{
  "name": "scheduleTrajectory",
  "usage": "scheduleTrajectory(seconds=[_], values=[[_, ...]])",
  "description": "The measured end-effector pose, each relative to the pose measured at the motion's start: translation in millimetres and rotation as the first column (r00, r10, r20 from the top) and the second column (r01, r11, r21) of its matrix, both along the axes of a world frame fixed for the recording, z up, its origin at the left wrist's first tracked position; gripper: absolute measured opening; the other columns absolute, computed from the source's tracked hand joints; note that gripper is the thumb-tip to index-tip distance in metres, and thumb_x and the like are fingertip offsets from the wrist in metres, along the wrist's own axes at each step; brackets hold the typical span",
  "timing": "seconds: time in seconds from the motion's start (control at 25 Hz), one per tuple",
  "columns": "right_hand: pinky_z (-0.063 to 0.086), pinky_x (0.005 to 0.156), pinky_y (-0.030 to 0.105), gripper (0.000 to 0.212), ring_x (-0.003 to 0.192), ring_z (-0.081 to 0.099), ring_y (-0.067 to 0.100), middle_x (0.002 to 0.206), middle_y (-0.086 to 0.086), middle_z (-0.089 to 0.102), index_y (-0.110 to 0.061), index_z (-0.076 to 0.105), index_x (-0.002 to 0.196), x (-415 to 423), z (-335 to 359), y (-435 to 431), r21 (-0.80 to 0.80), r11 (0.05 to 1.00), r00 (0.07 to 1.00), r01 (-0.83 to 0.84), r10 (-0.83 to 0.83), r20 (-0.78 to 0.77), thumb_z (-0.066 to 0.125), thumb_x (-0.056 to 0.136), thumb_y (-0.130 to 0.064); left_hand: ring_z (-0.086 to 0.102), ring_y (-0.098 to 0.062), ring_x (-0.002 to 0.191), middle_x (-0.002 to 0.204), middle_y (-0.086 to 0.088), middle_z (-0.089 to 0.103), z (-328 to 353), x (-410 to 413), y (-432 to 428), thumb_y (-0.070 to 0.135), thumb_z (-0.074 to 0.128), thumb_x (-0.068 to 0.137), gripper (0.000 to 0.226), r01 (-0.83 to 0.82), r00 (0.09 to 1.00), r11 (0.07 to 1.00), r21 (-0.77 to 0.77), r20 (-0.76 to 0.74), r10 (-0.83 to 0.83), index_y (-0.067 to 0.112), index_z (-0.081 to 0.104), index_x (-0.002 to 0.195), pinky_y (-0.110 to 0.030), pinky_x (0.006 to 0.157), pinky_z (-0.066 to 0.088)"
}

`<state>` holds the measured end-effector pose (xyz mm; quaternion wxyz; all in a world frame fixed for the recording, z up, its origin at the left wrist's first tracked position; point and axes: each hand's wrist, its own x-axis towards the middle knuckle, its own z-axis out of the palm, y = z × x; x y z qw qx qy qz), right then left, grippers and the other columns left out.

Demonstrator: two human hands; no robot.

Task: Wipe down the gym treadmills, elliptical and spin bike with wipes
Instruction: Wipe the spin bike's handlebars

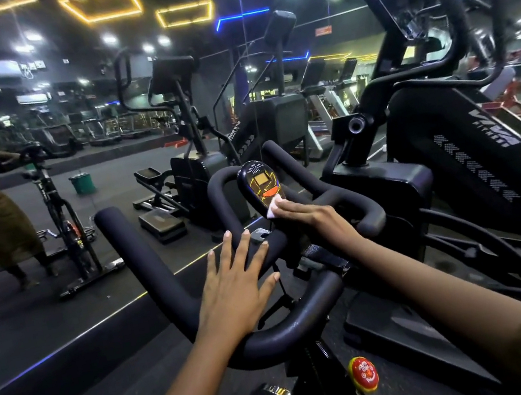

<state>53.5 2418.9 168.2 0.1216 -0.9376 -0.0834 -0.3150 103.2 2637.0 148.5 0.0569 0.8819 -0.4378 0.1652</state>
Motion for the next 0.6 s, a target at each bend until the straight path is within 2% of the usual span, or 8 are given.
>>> scheduleTrajectory(seconds=[0.08,0.16,0.24,0.32,0.4,0.48,0.52,0.6], values=[[0.031,0.108,0.019,0.055,0.131,0.038,0.007,0.143,-0.001,0.040,-0.014,0.053,0.133,-8,-6,-9,-0.033,0.999,1.000,0.003,-0.003,0.000,0.067,0.080,-0.008,-0.021,-0.023,0.145,0.160,0.003,-0.012,1,0,0,0.064,-0.022,0.064,0.094,-0.005,1.000,1.000,-0.002,-0.004,0.005,0.036,-0.001,0.151,-0.043,0.117,-0.008],[0.038,0.105,0.027,0.062,0.128,0.043,0.010,0.141,0.000,0.044,-0.015,0.054,0.132,-3,1,-18,0.021,0.999,0.997,0.047,-0.048,0.056,0.073,0.074,-0.004,-0.020,-0.023,0.145,0.160,0.003,-0.011,2,0,0,0.063,-0.022,0.065,0.094,-0.006,1.000,1.000,-0.002,-0.003,0.006,0.036,0.001,0.151,-0.043,0.117,-0.007],[0.039,0.106,0.032,0.067,0.129,0.044,0.016,0.140,0.005,0.046,-0.014,0.052,0.133,4,14,-14,0.092,0.992,0.994,0.090,-0.096,0.060,0.074,0.071,0.001,-0.019,-0.023,0.145,0.160,0.003,-0.011,2,0,0,0.063,-0.022,0.064,0.095,-0.005,1.000,1.000,0.000,-0.012,0.005,0.036,0.002,0.152,-0.043,0.117,-0.007],[0.036,0.106,0.030,0.068,0.129,0.042,0.020,0.140,0.009,0.045,-0.011,0.050,0.134,6,16,-3,0.058,0.994,0.996,0.088,-0.088,0.004,0.072,0.071,-0.001,-0.019,-0.023,0.146,0.160,0.003,-0.011,2,1,0,0.064,-0.022,0.063,0.095,-0.006,1.000,1.000,0.016,-0.012,0.006,0.036,0.001,0.152,-0.043,0.117,-0.006],[0.037,0.102,0.027,0.059,0.126,0.046,0.015,0.137,0.004,0.050,-0.013,0.053,0.131,2,10,-1,-0.007,0.997,0.996,0.078,-0.078,-0.037,0.069,0.075,-0.006,-0.019,-0.023,0.145,0.160,0.003,-0.012,2,1,1,0.064,-0.021,0.063,0.095,-0.001,1.000,1.000,0.026,0.004,0.001,0.036,-0.001,0.151,-0.043,0.117,-0.007],[0.043,0.100,0.033,0.036,0.111,0.057,0.010,0.122,0.002,0.063,-0.018,0.066,0.118,-14,5,-5,0.034,0.992,0.987,0.124,-0.120,-0.105,0.069,0.082,-0.021,-0.021,-0.023,0.145,0.160,0.004,-0.011,3,-1,3,0.065,-0.021,0.064,0.094,0.032,0.999,0.998,0.048,0.017,-0.033,0.036,-0.001,0.151,-0.043,0.116,-0.011],[0.045,0.100,0.036,0.027,0.101,0.060,0.007,0.112,0.002,0.068,-0.020,0.072,0.107,-24,5,-5,-0.036,0.988,0.983,0.151,-0.154,-0.102,0.069,0.081,-0.028,-0.022,-0.022,0.145,0.160,0.005,-0.011,4,-2,3,0.065,-0.020,0.064,0.094,0.062,0.998,0.995,0.072,0.027,-0.064,0.035,-0.001,0.151,-0.043,0.115,-0.013],[0.045,0.097,0.025,0.020,0.098,0.062,0.005,0.106,0.000,0.070,-0.021,0.075,0.099,-46,0,-10,-0.124,0.976,0.980,0.181,-0.189,-0.058,0.070,0.080,-0.023,-0.020,-0.020,0.145,0.160,0.004,-0.010,5,-3,4,0.064,-0.021,0.063,0.096,0.120,0.991,0.983,0.138,0.048,-0.127,0.035,0.003,0.151,-0.044,0.115,-0.014]])
